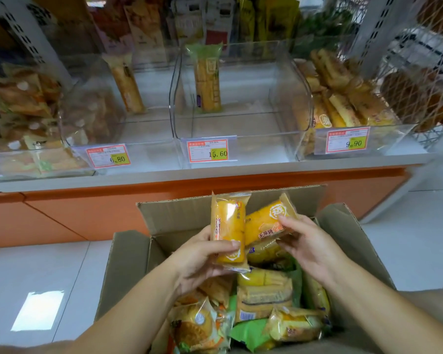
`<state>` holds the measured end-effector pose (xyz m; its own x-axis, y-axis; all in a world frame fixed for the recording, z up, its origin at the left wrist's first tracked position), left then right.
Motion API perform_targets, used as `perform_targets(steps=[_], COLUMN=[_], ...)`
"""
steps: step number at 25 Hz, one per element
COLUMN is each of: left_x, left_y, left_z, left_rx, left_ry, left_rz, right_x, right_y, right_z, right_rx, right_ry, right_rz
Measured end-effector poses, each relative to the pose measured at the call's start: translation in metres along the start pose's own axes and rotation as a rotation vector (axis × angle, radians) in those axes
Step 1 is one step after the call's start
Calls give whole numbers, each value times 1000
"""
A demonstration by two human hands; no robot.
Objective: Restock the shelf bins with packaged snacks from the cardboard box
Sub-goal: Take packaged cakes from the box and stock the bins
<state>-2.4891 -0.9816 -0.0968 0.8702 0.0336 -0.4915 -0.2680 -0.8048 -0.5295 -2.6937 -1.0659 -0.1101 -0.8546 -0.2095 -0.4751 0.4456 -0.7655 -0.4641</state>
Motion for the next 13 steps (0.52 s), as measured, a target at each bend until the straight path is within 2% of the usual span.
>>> perform_targets(steps=[4,9,11,13], left_x=[-9,-21,-32,-49], left_y=[3,1,1,4], left_z=[-3,-20,-33,-53], left_rx=[-33,-65,-89,-144], left_ry=[-33,141,199,208], left_rz=[-15,30,55,66], right_x=[1,11,11,7], right_y=[-10,-30,-36,-44], right_z=[10,60,79,103], right_rx=[12,67,127,218], right_ry=[-216,-1072,-1285,-1380], right_rz=[35,195,193,158])
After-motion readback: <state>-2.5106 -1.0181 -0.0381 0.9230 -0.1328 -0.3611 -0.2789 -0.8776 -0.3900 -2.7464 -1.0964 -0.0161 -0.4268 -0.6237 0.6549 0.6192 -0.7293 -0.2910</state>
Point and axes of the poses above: each hand's wrist, its own y-axis towards the middle knuckle, its own x-axis out of the back of the hand, z = x × y, the point moved 1 cm from there along y, towards the middle knuckle, and after that the axes turned 9 degrees about z, right-handed, at the moved point
